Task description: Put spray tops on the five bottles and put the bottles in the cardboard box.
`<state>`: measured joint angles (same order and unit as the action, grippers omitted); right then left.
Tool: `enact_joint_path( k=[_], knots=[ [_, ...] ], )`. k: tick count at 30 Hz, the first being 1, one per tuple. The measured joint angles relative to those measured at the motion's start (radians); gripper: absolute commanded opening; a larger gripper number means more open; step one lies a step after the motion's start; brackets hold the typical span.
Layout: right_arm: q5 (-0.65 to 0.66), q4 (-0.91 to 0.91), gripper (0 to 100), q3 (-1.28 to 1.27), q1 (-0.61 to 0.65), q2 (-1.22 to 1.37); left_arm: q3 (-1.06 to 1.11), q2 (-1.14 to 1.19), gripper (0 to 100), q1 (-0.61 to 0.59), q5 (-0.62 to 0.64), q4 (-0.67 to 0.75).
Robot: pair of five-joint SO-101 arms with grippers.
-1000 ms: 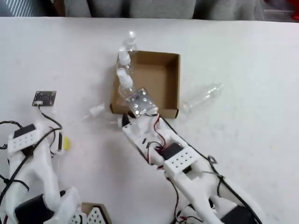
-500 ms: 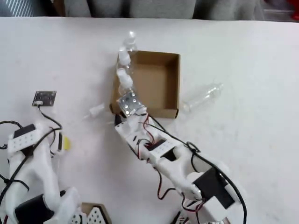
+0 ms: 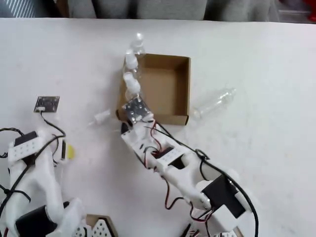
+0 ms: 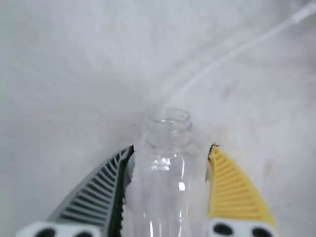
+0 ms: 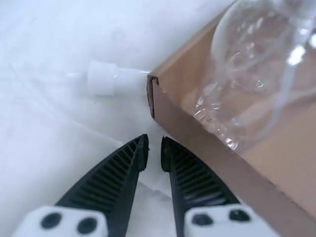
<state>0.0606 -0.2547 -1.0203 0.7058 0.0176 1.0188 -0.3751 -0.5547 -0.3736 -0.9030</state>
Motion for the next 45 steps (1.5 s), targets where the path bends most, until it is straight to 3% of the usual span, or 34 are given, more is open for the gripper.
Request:
enact_joint_path(
  k=[10, 17, 23, 26, 30, 34, 37, 45],
  knots=[
    [0.000, 0.316, 3.3, 0.094, 0.002, -0.063, 0.000, 0.000, 11, 0.000, 0.000, 0.000],
    [0.000, 0.597, 1.7, 0.000, -0.002, -0.282, 0.000, 0.000, 11, 0.000, 0.000, 0.000],
    [0.000, 0.723, 1.7, -0.084, -0.002, -0.517, 0.000, 0.000, 11, 0.000, 0.000, 0.000],
    [-0.008, 0.733, 1.8, -0.091, 0.000, -0.591, 0.000, 0.000, 11, 0.000, 0.000, 0.000],
    [-0.153, 0.701, 1.9, -0.091, 0.000, -0.609, 0.000, 0.000, 11, 0.000, 0.000, 0.000],
    [-0.253, 0.663, 10.0, -0.091, 0.000, -0.612, 0.000, 0.000, 11, 0.003, 0.000, 0.000],
    [-0.287, 0.654, 14.3, -0.091, 0.008, -0.612, 0.000, 0.000, 11, 0.002, 0.000, 0.000],
    [-0.334, 0.621, 13.6, -0.058, 0.077, -0.489, 0.000, 0.000, 11, 0.002, 0.000, 0.002]
  ],
)
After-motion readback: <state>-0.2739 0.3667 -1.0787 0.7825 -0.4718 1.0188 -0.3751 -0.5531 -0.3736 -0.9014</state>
